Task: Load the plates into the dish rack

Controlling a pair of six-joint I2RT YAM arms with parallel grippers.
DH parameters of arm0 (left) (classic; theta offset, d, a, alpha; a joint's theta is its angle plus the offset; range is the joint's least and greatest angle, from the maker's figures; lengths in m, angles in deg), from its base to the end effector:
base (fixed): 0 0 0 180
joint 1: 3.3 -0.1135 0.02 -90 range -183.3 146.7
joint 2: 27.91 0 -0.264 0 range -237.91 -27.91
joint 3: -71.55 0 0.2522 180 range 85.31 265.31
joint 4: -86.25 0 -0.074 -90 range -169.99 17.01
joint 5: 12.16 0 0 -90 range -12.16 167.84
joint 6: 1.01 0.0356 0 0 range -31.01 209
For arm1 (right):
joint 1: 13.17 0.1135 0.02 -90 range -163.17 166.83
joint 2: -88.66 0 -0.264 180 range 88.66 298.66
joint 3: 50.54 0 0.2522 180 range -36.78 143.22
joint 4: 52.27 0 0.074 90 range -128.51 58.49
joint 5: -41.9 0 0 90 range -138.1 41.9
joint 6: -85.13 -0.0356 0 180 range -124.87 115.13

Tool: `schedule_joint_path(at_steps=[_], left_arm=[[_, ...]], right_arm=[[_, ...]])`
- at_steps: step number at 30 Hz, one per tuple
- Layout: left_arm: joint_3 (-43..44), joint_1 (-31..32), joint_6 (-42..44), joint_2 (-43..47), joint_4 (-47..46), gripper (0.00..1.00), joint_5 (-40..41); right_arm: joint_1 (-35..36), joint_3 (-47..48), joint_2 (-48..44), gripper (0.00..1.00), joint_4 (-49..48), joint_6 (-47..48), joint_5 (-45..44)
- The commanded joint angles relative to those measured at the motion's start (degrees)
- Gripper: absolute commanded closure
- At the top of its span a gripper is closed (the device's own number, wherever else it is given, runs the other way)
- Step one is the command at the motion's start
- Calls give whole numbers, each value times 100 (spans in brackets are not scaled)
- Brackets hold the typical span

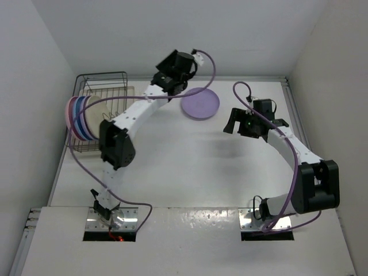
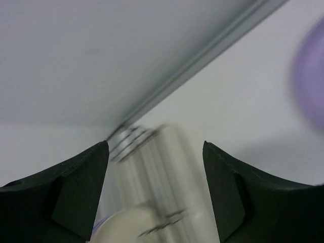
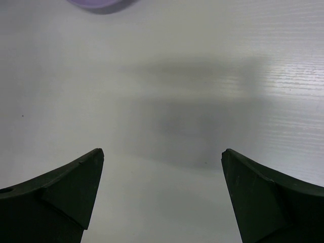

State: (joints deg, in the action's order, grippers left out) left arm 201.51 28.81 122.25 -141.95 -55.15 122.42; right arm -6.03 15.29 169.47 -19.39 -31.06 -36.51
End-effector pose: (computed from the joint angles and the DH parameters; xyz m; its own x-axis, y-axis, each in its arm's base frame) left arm 0.4044 -0.2243 0.3855 -0.3663 0.6911 -0.6231 0.0370 0.6799 0.7323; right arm 0.2913 0.0437 0.2282 -0.7730 0.3389 -0.5363 0.0954 0.8979 0.4298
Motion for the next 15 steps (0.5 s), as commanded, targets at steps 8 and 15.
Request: schedule_joint_path(at_steps=[8,15], left_arm=[[2074,-416,-3218,-2613,1086,14,-3983],[1872,-654,-3958,-3194,618,16,-4360]], right_arm=[[-142,268,-23,0,84,-34,62],[-186,374,171,0,189,35,89]])
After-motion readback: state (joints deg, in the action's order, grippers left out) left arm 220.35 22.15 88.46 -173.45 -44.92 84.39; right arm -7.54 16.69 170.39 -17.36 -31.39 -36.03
